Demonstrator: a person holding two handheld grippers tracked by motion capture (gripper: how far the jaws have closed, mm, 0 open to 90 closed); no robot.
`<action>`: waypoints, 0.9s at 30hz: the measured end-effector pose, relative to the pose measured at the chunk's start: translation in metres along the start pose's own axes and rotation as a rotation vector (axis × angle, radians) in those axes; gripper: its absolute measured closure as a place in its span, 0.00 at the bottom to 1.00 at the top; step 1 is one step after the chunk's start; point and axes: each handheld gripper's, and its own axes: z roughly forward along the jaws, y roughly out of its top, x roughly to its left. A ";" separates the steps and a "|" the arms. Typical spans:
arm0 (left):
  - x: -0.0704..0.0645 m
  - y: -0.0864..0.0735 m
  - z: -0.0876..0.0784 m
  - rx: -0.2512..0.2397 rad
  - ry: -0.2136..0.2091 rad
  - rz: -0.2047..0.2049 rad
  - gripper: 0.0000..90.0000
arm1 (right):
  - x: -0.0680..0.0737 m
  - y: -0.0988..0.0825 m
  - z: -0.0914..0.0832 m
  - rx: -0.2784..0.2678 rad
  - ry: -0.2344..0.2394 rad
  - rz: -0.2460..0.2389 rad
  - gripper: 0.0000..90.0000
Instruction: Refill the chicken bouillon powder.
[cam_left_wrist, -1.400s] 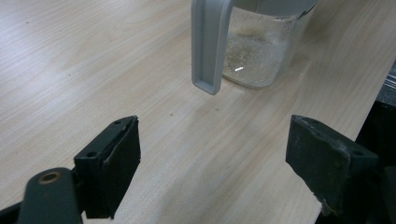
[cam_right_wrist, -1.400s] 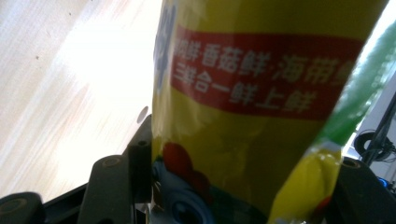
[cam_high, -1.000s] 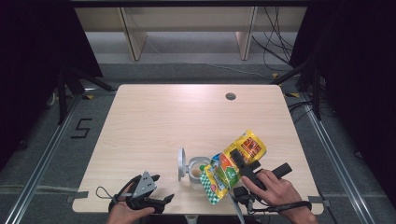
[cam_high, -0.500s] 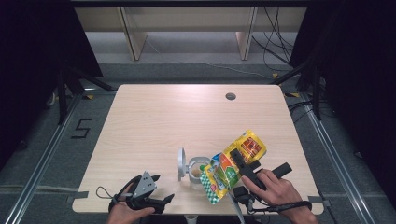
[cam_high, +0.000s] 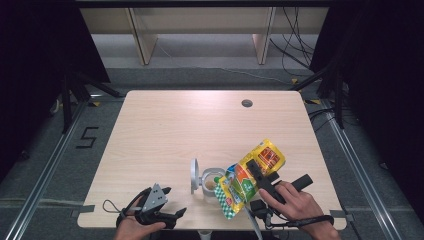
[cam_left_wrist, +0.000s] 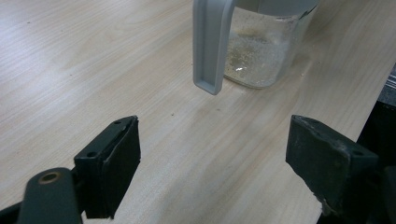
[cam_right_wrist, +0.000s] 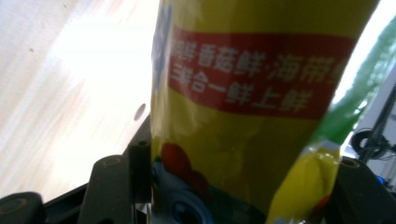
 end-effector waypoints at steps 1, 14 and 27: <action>0.000 0.000 0.000 0.000 0.000 -0.001 0.19 | 0.000 0.000 0.000 0.005 -0.001 0.011 0.48; 0.002 0.000 0.000 0.002 0.003 0.033 0.19 | -0.001 -0.002 -0.001 0.002 -0.006 -0.003 0.48; 0.000 0.000 0.000 0.001 -0.002 0.001 0.19 | -0.001 -0.001 -0.001 -0.001 0.004 -0.007 0.48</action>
